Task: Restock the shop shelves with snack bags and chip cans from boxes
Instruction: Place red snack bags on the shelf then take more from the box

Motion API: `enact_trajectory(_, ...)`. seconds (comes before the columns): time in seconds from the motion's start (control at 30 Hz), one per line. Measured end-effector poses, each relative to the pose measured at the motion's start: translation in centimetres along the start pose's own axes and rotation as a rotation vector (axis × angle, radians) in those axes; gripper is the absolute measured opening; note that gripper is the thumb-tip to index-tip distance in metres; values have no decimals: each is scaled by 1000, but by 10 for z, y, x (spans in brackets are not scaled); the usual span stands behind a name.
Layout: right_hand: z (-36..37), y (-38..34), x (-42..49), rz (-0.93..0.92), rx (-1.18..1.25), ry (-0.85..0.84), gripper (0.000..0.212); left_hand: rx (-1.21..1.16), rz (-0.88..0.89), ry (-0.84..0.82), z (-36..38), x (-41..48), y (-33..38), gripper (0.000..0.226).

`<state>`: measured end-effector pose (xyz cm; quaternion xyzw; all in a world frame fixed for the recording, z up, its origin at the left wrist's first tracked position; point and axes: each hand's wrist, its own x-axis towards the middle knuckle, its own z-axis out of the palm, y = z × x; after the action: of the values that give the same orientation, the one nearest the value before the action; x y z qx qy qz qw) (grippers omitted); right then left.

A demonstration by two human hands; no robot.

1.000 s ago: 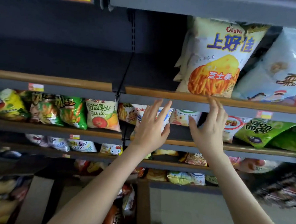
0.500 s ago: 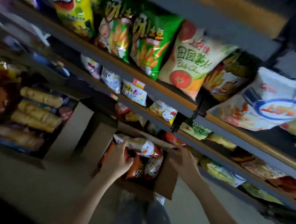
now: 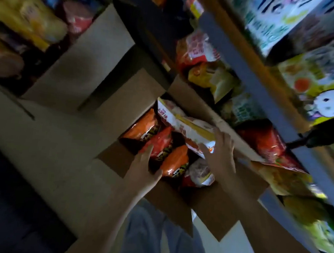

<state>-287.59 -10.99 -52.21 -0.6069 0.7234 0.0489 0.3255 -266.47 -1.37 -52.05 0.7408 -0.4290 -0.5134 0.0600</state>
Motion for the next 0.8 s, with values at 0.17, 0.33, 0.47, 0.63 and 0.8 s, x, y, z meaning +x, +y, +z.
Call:
enact_trajectory(0.17,13,2,34,-114,-249,-90,47,-86,30,-6,29,14,-6,87)
enact_trajectory(0.33,-6,6,24,-88,-182,-43,52,-104,88,-10,30,11,10,88)
enact_trajectory(0.47,-37,5,3,-205,231,98,37,-181,145,-29,18,20,19,93)
enact_trajectory(0.63,-68,13,-15,-148,586,86,33,-177,267,-54,1,35,23,113)
enact_trajectory(0.8,-60,19,-7,25,829,-67,31,-174,419,-140,-18,54,22,126)
